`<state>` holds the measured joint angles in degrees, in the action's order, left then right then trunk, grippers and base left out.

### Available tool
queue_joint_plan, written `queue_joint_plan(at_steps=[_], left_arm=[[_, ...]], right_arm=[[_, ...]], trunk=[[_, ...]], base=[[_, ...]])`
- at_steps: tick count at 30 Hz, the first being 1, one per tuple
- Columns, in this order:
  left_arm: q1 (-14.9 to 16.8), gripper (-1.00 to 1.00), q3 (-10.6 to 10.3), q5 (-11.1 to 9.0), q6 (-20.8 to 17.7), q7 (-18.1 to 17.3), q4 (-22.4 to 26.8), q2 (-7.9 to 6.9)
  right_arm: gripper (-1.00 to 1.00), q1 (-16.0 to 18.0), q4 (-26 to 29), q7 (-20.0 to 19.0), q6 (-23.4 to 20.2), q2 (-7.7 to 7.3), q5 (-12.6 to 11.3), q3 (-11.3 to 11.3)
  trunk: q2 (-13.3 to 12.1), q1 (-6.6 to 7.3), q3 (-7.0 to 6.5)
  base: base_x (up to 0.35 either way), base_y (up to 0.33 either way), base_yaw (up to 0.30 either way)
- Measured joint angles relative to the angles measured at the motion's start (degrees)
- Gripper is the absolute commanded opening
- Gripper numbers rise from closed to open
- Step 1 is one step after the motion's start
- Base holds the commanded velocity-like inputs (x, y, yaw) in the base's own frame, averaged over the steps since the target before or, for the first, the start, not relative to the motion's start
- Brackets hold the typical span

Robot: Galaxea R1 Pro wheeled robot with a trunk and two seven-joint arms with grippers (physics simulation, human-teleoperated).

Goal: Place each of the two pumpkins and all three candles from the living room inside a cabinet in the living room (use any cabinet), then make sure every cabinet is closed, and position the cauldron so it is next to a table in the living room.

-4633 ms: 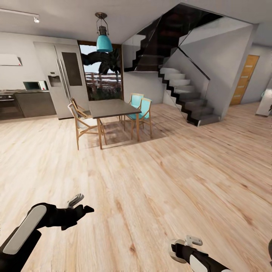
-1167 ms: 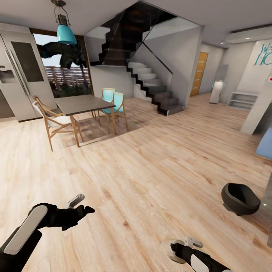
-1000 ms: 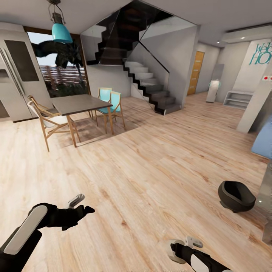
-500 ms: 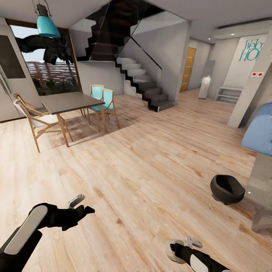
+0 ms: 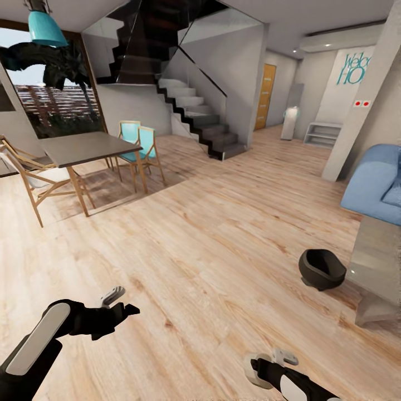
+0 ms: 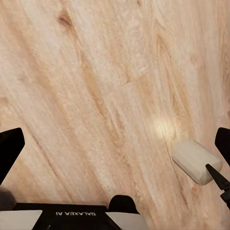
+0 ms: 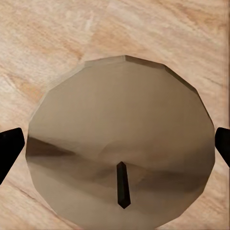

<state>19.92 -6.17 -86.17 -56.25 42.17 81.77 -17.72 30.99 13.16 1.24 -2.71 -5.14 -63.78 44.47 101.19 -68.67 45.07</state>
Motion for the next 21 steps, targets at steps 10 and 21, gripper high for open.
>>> queue_joint_plan(at_steps=[10, 21], left_arm=[[0.0, 1.00, 0.0, 0.0, 0.0, 0.0, 0.0, 0.01], [0.0, 1.00, 0.0, 0.1, 0.0, 0.0, 0.0, 0.01]], right_arm=[[-1.00, 0.0, 0.0, 0.0, 0.0, 0.00, 0.0, 0.0], [-1.00, 0.0, 0.0, 0.0, 0.0, -0.06, 0.0, 0.0]], trunk=[[0.0, 0.00, 0.86], [0.0, 0.00, 1.80]], base=[[0.000, 0.000, -0.139], [0.000, -0.001, -0.139]])
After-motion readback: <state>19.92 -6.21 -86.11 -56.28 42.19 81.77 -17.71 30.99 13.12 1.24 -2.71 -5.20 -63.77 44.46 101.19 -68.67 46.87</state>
